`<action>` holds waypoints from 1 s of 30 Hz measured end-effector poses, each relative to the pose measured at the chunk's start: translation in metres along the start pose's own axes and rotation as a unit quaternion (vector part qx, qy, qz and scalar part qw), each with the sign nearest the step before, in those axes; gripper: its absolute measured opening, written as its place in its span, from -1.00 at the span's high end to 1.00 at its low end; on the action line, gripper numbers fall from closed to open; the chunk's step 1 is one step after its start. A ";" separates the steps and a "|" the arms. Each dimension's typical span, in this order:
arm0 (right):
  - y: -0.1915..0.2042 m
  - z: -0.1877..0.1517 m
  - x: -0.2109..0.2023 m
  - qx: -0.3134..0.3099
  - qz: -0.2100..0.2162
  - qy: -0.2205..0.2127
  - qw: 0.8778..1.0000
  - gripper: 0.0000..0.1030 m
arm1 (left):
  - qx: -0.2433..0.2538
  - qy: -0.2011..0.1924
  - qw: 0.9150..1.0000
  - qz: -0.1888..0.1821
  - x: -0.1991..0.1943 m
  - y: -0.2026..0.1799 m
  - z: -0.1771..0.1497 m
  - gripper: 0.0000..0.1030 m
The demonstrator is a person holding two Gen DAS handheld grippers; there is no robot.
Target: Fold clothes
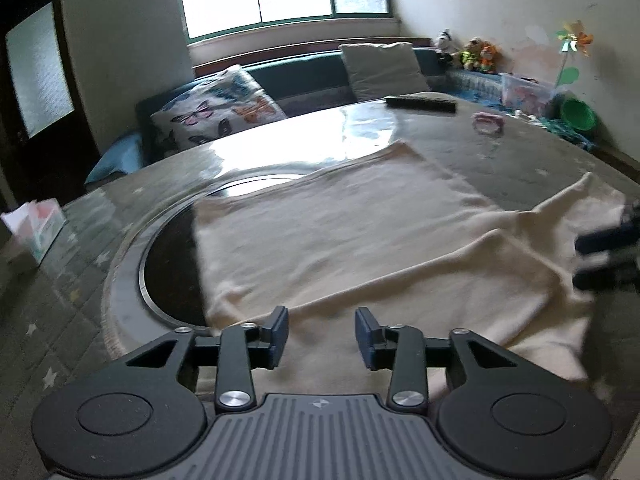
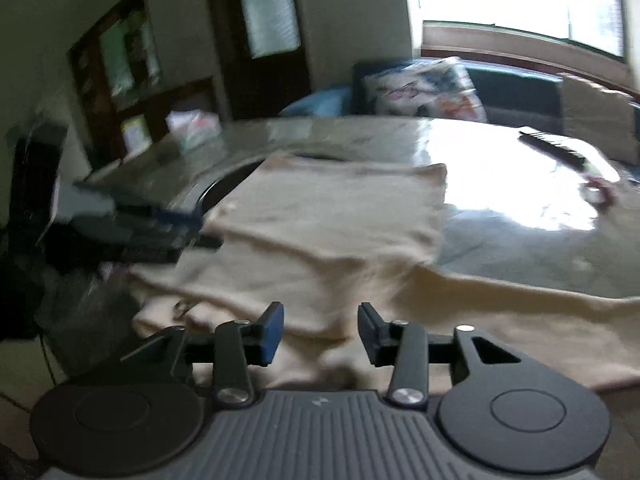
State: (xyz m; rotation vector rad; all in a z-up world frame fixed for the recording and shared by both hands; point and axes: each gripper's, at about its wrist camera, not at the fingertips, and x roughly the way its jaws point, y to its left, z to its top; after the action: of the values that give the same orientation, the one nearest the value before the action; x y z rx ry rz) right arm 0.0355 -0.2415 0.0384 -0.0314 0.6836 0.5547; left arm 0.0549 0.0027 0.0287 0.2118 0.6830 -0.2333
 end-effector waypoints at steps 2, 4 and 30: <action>-0.020 -0.002 -0.009 0.024 -0.036 -0.010 0.999 0.17 | 0.008 -0.002 1.000 -0.013 0.001 -0.012 0.004 0.14; -0.041 -0.006 -0.016 0.048 -0.078 -0.015 0.996 0.12 | 0.017 -0.003 1.000 -0.024 0.003 -0.025 0.007 0.12; -0.171 -0.043 -0.036 0.196 -0.245 -0.045 0.948 0.91 | 0.078 0.016 0.995 -0.063 0.025 -0.095 0.020 0.01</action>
State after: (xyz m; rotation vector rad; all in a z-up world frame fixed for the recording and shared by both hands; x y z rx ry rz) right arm 0.0724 -0.4139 0.0011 0.1920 0.6565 -0.0633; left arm 0.0585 -0.0965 0.0169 0.3235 0.7119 -0.4060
